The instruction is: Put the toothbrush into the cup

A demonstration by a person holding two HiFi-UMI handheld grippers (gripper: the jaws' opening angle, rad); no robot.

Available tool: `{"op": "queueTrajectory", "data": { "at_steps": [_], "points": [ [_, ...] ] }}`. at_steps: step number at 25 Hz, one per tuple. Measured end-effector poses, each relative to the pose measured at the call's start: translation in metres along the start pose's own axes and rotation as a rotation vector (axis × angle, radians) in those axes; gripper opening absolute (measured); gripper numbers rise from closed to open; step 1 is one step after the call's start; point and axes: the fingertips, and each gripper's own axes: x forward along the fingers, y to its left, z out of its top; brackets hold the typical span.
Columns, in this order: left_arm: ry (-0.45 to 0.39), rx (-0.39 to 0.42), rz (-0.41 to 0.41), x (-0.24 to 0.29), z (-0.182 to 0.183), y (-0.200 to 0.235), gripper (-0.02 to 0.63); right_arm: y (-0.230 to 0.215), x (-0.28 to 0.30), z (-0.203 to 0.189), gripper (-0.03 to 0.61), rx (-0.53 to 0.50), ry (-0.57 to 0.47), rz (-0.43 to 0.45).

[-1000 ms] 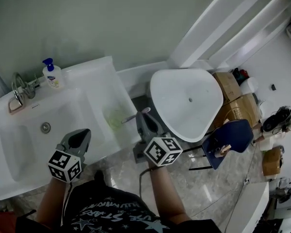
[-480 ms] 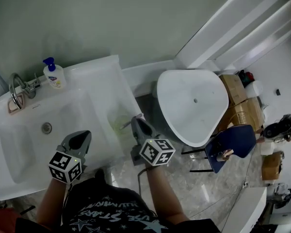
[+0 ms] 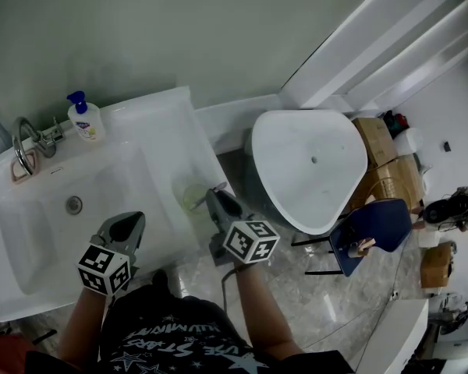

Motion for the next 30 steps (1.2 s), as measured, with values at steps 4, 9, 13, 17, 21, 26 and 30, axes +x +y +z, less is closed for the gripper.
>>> {"op": "queueTrajectory", "data": {
  "at_steps": [4,9,13,17,21,26,30],
  "points": [
    [-0.007,0.0,0.018,-0.009,0.0,-0.003,0.009,0.006,-0.004,-0.002,0.128,-0.005,0.022,0.026],
    [-0.015,0.001,0.038,-0.022,-0.005,-0.015,0.009,0.01,-0.012,-0.005,0.181,-0.011,0.046,0.043],
    [-0.025,-0.001,0.049,-0.034,-0.007,-0.029,0.009,0.011,-0.021,-0.009,0.234,-0.004,0.055,0.04],
    [-0.036,0.004,0.062,-0.045,-0.008,-0.042,0.009,0.012,-0.032,-0.014,0.26,-0.006,0.069,0.039],
    [-0.049,0.006,0.081,-0.056,-0.008,-0.053,0.009,0.019,-0.051,-0.015,0.261,-0.018,0.067,0.057],
    [-0.077,0.021,0.096,-0.072,-0.009,-0.075,0.009,0.027,-0.085,-0.013,0.26,-0.025,0.029,0.084],
    [-0.092,0.039,0.102,-0.09,-0.016,-0.105,0.009,0.039,-0.124,-0.015,0.259,-0.027,-0.006,0.118]
  ]
}}
